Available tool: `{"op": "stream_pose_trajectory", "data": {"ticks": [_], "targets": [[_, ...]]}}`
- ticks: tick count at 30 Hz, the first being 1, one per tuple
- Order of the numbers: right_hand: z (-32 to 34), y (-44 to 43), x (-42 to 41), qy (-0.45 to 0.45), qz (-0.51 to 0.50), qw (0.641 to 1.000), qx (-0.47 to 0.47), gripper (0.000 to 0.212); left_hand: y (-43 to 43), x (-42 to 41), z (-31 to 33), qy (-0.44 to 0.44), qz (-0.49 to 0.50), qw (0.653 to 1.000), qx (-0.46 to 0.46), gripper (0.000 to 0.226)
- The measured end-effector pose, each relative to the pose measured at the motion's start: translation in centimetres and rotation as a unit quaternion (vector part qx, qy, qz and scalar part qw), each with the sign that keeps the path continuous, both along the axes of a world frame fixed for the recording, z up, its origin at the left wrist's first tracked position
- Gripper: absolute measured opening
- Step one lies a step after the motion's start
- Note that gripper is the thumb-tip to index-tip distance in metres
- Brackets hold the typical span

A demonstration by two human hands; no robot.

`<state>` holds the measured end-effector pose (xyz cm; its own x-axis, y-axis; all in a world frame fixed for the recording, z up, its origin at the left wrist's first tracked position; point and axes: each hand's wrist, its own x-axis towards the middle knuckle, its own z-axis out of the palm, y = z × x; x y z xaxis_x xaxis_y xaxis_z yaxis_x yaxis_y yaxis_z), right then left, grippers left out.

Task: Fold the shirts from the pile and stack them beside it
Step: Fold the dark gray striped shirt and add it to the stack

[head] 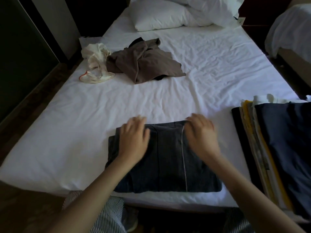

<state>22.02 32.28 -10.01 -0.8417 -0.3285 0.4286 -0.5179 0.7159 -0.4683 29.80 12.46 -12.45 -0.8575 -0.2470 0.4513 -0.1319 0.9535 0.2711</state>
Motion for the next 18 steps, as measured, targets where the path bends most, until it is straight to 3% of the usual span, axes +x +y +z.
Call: {"op": "stream_pose_trajectory", "data": {"ticks": [1, 2, 4, 5, 7, 10, 13, 18], "targets": [[-1.1, -0.3, 1.5, 0.041, 0.054, 0.996, 0.06, 0.045, 1.2, 0.9, -1.0, -0.032, -0.055, 0.997, -0.032, 0.046], [-2.2, -0.5, 2.8, 0.012, 0.092, 0.986, 0.136, 0.056, 2.4, 1.7, -2.2, -0.091, -0.094, 0.99, -0.048, 0.05], [-4.1, -0.3, 3.7, -0.142, 0.132, 0.946, 0.26, 0.087, 3.5, 2.7, -4.7, -0.211, -0.131, 0.968, -0.047, 0.055], [-5.6, 0.1, 3.6, -0.169, 0.125, 0.937, 0.277, 0.093, 3.5, 2.9, -5.7, -0.246, -0.134, 0.959, -0.041, 0.057], [-6.9, 0.6, 2.9, -0.162, 0.11, 0.934, 0.297, 0.092, 3.2, 2.5, -6.1, -0.28, -0.125, 0.952, -0.027, 0.06], [-6.7, 1.0, 2.4, -0.182, 0.079, 0.935, 0.293, 0.082, 2.3, 2.6, -5.9, -0.254, -0.102, 0.962, -0.019, 0.062], [-6.4, 1.1, 2.5, -0.22, 0.027, 0.933, 0.282, 0.061, 1.4, 3.1, -5.7, -0.261, -0.021, 0.965, 0.003, 0.065], [-5.5, 1.2, 1.8, -0.273, 0.011, 0.922, 0.274, 0.058, -0.4, 3.1, -4.7, -0.329, 0.111, 0.937, 0.05, 0.057]]}}
